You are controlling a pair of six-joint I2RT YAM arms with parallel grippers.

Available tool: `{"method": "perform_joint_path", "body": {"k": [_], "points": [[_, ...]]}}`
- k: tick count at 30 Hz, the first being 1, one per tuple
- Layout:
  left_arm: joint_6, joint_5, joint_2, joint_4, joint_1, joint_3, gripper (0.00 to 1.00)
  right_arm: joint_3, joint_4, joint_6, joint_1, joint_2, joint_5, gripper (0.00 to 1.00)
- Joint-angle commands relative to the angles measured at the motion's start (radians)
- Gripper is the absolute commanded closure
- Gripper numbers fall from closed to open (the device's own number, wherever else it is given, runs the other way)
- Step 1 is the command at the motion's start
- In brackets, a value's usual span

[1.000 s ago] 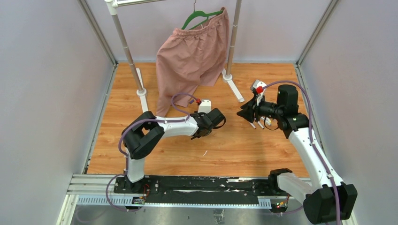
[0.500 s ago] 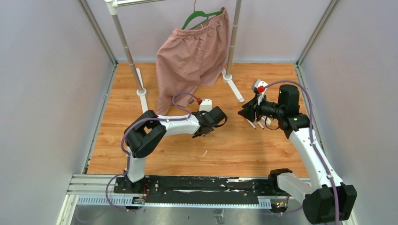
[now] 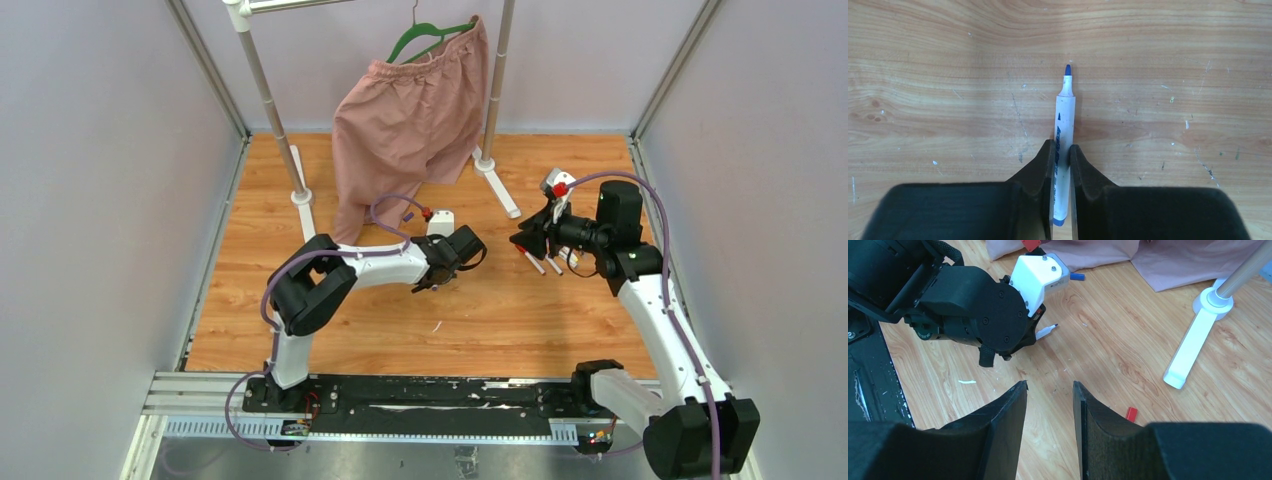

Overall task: Insert the pens into the pen caps
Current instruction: Pick up the pen from the center of the board.

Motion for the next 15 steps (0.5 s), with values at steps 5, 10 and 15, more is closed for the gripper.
{"method": "perform_joint_path", "body": {"k": [5, 10, 15], "points": [[0.027, 0.037, 0.055, -0.048, 0.007, 0.036, 0.95, -0.016, 0.007, 0.017, -0.018, -0.018, -0.036, 0.57], [0.057, 0.054, -0.007, 0.049, 0.007, -0.026, 0.99, -0.020, 0.013, 0.022, -0.018, -0.015, -0.046, 0.57], [0.086, 0.022, -0.108, 0.078, 0.007, -0.067, 1.00, -0.041, 0.044, 0.044, -0.018, -0.009, -0.082, 0.57]]}}
